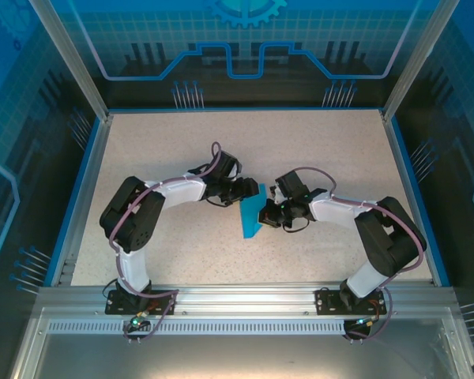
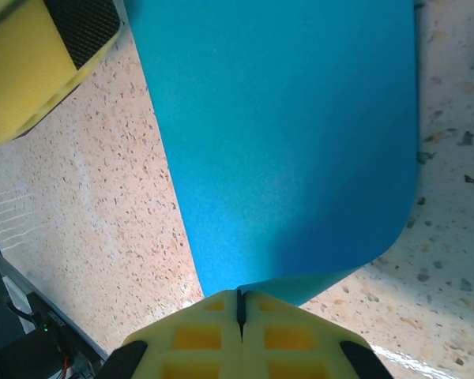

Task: Fold a paper plane with a square sheet of paper (pick it up from the middle)
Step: Third fold the triangle at the center of the table.

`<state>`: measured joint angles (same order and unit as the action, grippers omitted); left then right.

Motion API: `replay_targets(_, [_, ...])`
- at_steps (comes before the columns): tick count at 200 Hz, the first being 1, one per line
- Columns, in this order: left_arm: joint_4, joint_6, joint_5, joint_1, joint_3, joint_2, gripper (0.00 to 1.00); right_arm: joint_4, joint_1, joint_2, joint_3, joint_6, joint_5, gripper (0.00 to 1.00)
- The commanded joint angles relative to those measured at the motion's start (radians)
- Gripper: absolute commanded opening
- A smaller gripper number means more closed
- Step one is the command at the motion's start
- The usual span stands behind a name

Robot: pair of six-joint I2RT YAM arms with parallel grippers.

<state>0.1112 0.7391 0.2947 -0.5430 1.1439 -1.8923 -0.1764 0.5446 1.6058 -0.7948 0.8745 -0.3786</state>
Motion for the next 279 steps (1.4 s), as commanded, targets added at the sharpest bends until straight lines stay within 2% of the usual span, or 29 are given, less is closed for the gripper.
replay_targets(1, [0.047, -0.015, -0.023, 0.007, 0.022, -0.036, 0.63, 0.061, 0.009, 0.008, -0.005, 0.004, -0.038, 0.0])
replay_targets(26, [0.049, -0.007, -0.036, 0.006, 0.01, -0.038, 0.5, 0.121, 0.009, 0.013, -0.009, 0.004, -0.058, 0.0])
replay_targets(75, [0.057, -0.007, -0.037, 0.005, 0.002, -0.05, 0.39, 0.141, 0.009, 0.055, -0.032, -0.01, -0.065, 0.0])
replay_targets(279, [0.053, -0.007, -0.022, 0.005, -0.007, -0.051, 0.36, 0.184, 0.011, 0.187, -0.079, -0.021, -0.052, 0.0])
